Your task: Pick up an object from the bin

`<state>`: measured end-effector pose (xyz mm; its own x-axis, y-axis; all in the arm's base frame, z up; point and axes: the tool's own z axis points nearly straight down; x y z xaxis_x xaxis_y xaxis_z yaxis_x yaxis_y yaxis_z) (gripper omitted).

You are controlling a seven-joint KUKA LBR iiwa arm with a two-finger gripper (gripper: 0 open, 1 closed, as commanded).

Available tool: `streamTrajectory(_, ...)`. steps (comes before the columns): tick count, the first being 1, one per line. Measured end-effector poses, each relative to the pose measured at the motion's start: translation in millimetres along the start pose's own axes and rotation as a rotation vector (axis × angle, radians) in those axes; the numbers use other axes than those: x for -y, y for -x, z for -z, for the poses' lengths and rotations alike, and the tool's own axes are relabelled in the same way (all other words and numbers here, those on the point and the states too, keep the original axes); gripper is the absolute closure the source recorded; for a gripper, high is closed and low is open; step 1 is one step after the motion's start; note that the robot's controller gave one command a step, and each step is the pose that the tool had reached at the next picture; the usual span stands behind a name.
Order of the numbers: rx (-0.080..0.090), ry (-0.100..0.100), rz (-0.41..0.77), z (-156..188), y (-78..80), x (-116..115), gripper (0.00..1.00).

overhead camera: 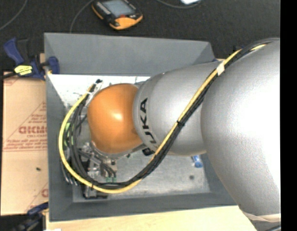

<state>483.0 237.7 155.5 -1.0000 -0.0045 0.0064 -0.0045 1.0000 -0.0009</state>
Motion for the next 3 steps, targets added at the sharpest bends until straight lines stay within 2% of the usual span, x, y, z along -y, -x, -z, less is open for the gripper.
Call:
streamTrajectory(1,0.007,0.002,0.078,72,-5.1,17,0.00)
streamTrajectory(2,0.008,-0.002,0.096,65,1.5,101,0.00)
streamTrajectory(3,0.016,-0.002,0.039,43,93.5,119,0.00)
